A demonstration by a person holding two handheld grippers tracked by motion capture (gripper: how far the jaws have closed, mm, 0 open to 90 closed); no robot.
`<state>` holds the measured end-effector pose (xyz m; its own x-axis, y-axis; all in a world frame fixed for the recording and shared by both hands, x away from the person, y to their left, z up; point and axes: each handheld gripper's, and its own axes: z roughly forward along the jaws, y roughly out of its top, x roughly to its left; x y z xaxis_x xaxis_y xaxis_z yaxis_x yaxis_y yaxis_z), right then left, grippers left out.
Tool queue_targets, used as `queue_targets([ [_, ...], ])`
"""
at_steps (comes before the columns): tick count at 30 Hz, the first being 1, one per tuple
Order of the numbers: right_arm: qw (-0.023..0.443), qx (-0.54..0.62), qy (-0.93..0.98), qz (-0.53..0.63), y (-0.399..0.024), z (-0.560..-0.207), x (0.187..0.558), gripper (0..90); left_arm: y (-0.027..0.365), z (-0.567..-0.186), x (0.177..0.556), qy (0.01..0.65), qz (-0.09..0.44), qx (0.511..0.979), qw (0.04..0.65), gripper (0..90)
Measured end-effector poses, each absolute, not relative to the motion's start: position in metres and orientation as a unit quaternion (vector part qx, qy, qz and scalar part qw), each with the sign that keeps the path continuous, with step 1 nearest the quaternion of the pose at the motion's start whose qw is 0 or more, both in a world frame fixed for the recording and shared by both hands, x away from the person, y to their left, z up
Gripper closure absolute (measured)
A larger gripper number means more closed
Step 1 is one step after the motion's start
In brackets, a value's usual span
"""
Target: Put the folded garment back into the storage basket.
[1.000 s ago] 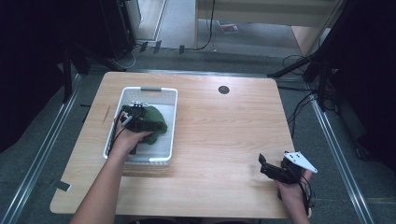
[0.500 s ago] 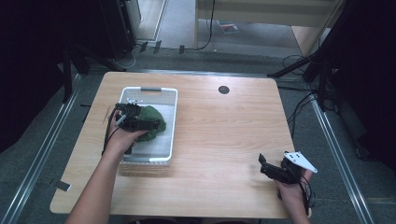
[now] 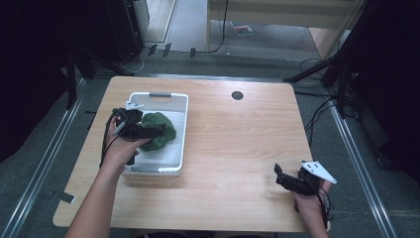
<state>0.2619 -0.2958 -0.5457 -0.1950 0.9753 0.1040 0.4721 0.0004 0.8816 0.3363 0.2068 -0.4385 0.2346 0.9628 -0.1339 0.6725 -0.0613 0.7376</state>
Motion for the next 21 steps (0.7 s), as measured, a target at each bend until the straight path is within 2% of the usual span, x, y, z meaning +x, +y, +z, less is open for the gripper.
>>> queue_targets([
  [21,0.294,0.563,0.643,0.428,-0.296,-0.546,0.262,0.0,0.247,-0.42,0.285,0.571,0.243,0.673,0.403,0.0],
])
